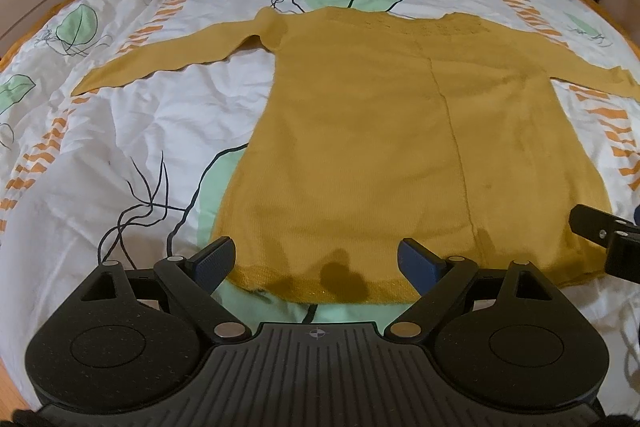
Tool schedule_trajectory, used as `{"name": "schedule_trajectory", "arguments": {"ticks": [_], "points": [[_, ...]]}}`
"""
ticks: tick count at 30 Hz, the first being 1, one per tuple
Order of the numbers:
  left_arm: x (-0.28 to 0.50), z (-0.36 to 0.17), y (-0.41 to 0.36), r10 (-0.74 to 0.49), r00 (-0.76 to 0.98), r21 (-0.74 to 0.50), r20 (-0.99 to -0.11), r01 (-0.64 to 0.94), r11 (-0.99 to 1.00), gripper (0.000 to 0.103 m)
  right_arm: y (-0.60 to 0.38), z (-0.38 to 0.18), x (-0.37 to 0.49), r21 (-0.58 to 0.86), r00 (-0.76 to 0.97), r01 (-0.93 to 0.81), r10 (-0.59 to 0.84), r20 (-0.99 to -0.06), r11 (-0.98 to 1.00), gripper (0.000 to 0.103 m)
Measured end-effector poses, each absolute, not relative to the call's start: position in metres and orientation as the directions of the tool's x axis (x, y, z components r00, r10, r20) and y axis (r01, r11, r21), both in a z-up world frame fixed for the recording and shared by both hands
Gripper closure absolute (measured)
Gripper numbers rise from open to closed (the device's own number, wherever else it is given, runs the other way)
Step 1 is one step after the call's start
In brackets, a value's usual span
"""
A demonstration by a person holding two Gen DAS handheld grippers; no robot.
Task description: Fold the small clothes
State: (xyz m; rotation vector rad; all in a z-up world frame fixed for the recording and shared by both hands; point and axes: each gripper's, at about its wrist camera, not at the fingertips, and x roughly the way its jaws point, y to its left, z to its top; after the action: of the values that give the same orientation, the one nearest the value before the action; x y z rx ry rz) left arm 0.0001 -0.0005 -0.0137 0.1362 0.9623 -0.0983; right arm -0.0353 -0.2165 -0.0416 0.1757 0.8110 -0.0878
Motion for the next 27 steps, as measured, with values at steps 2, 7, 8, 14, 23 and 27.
{"name": "schedule_trajectory", "arguments": {"ticks": [2,7,8,14,23,27], "points": [[0.0009,-0.0135,0.0002,-0.024,0.565,0.070,-0.825,0.144,0.987,0.014,-0.2157,-0.0419,-0.0352,0.121,0.684,0.143,-0.010,-0.729,0.982,0.000],[0.0010,-0.0135,0.0012,-0.026,0.561,0.067,-0.827,0.144,0.987,0.014,-0.2155,-0.0429,-0.0342,0.120,0.677,0.140,-0.006,-0.736,0.983,0.000],[0.0010,-0.0137,0.0014,-0.026,0.561,0.066,-0.827,0.144,0.987,0.014,-0.2155,-0.0430,-0.0341,0.120,0.676,0.140,-0.006,-0.737,0.983,0.000],[0.0020,-0.0143,0.0020,-0.029,0.556,0.060,-0.830,0.141,0.988,0.014,-0.2142,-0.0439,-0.0334,0.118,0.671,0.135,-0.003,-0.742,0.984,0.000],[0.0030,-0.0142,0.0021,-0.033,0.552,0.055,-0.833,0.142,0.988,0.014,-0.2127,-0.0450,-0.0317,0.115,0.664,0.127,0.002,-0.747,0.985,0.000],[0.0045,-0.0150,0.0019,-0.034,0.549,0.053,-0.835,0.143,0.988,0.014,-0.2117,-0.0457,-0.0306,0.114,0.659,0.124,0.004,-0.752,0.986,0.000]]}}
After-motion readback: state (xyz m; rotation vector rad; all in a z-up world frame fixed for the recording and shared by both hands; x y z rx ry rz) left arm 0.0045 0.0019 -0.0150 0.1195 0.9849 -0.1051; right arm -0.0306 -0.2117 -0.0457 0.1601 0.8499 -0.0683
